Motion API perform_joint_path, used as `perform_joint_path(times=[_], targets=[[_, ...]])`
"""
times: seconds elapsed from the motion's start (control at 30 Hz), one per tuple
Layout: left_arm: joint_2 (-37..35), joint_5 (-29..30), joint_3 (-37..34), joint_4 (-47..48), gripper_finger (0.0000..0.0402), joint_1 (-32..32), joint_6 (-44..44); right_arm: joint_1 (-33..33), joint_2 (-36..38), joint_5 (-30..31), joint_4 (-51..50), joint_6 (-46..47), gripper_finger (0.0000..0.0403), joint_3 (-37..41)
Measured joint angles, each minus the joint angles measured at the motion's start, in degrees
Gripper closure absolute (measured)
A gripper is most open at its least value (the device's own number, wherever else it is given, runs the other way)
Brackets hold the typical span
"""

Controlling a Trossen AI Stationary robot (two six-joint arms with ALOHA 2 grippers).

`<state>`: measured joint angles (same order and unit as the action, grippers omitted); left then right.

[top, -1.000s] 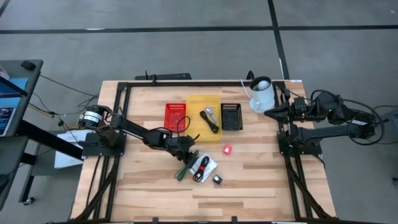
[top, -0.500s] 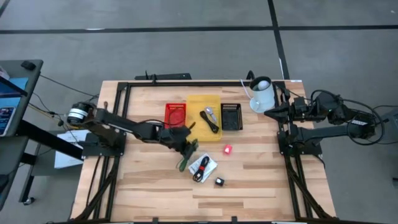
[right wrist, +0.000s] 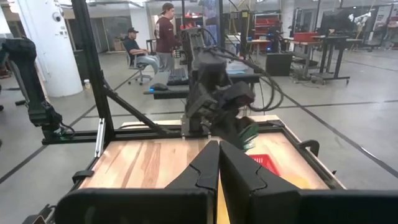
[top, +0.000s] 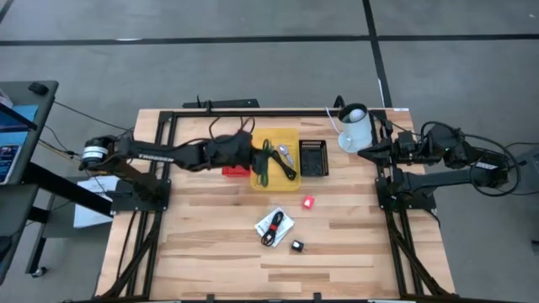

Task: Pick and place items into bin
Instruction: Put the green charger cable in the yellow bin

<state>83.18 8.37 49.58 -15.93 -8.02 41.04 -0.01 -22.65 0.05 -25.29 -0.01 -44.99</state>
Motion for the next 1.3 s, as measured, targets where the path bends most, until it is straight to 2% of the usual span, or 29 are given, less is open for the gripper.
perform_joint_path(times=[0.13, 0.37, 0.63, 0.93, 1.3], targets=[[1.39, -0.14, 0.0, -5.03, 0.0371, -3.12, -4.19, -0.02, 0.02, 0.0, 0.02, 0.0, 0.0395, 0.0], [4.69, -0.17, 0.0, -8.21, 0.0371, -5.74, -10.63, -0.02, 0.02, -0.02, 0.01, 0.0, 0.0395, 0.0], [11.67, -0.56, 0.31, -14.03, 0.0371, -5.95, -10.97, -0.01, 0.02, -0.02, 0.02, 0.0, 0.0395, 0.0], [12.63, -0.49, 0.28, -15.7, 0.0369, -6.24, -12.95, -0.01, 0.02, -0.02, 0.01, 0.0, 0.0395, 0.0], [12.63, -0.83, 0.28, -16.05, 0.0285, -6.22, -13.33, 0.0, 0.02, -0.02, 0.01, 0.0, 0.0395, 0.0]])
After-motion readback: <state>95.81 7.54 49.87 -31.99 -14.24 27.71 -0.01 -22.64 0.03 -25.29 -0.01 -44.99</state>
